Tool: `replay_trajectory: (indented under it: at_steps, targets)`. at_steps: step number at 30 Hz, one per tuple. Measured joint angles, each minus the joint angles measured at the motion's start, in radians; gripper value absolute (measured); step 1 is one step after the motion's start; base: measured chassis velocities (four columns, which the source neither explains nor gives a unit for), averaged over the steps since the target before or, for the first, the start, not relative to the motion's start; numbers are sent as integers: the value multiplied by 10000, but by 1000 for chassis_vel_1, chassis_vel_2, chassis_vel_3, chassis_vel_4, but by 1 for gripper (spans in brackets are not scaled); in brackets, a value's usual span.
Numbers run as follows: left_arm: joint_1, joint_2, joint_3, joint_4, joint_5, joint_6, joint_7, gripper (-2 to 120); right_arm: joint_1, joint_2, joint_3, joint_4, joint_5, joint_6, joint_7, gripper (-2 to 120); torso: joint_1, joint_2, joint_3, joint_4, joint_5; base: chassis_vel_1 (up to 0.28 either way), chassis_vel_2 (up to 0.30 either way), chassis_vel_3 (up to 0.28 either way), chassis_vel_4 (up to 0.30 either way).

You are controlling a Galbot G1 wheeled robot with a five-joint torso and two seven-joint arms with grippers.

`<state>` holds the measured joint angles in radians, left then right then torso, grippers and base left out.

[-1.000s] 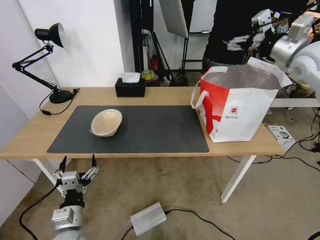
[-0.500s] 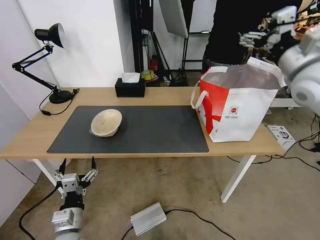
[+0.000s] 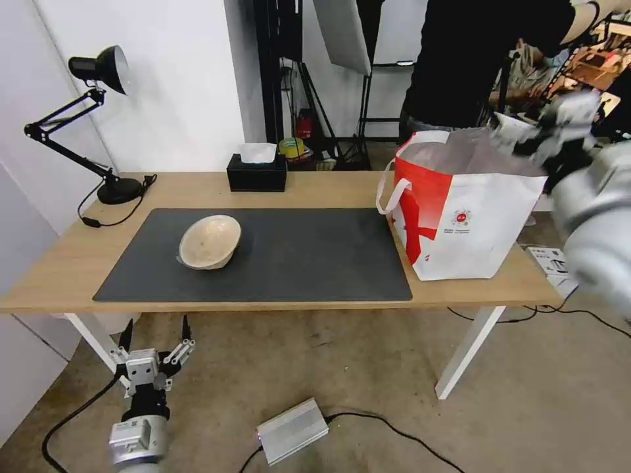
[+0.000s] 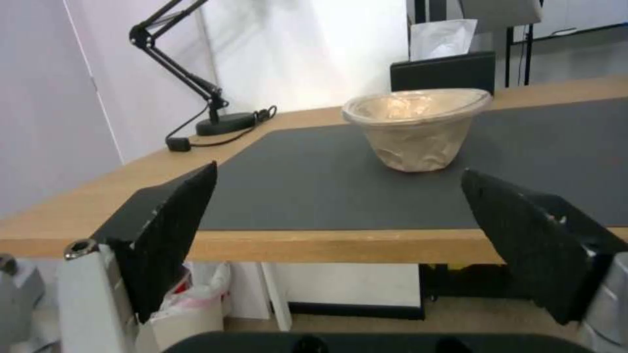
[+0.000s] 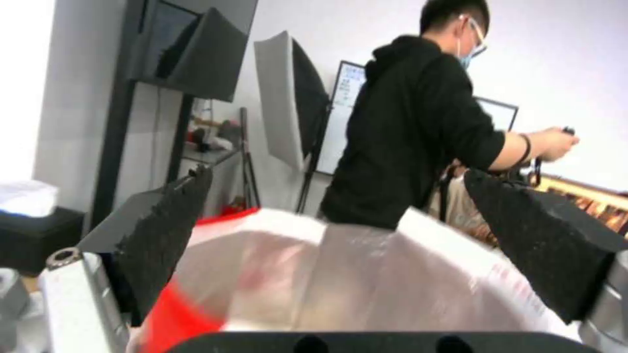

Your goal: Pick up the trash from the table and place it into the takeout bag.

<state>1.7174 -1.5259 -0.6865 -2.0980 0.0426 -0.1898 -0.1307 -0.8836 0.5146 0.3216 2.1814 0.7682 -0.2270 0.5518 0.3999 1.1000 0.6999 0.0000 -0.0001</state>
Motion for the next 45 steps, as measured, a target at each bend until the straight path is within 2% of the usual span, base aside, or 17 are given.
replay_trajectory:
  at_steps: [2,11,15,16,19,21,23,30,38,45]
  targets:
    - [0,3,6,-8,4,0,0,100,-746,535,197,376,-369,-10,119,98,0,0,0,1,0,0,0,0,0]
    - [27,9,-12,-10,6,6,-1,100,-2778,1847,518,981,-1378,79,226,100,1,0,0,0,-1,0,0,0,0]
    - [70,-4,-5,-31,4,2,-7,100,-4324,2656,851,1097,-2623,803,-71,100,0,0,0,0,-2,0,0,0,0]
    - [70,-4,-5,-31,4,2,-7,100,-4324,2656,851,1097,-2623,803,-71,100,0,0,0,0,-2,0,0,0,0]
    - [69,-11,50,-71,4,-2,-7,100,-5251,3360,821,1065,-3742,1395,-197,100,0,0,0,0,-2,0,0,0,0]
    - [69,-12,62,-77,5,-1,-6,100,-5352,3446,801,1042,-3869,1450,-198,100,0,1,0,0,-1,0,0,0,0]
    - [73,-16,99,-97,13,-2,-2,100,-5995,3956,726,948,-4624,1821,-194,100,0,0,0,0,0,0,0,0,0]
    - [133,17,103,-106,23,-2,1,100,-6721,4435,623,697,-5456,2358,-182,100,0,0,0,0,0,0,0,0,0]
    - [175,69,88,-81,23,-6,2,100,-7008,4702,314,-263,-5914,3286,-209,100,1,0,0,0,1,0,0,0,0]
    - [176,47,108,-42,21,-33,2,100,-7048,4740,295,-375,-6040,3394,-220,100,2,0,0,1,0,0,0,0,0]
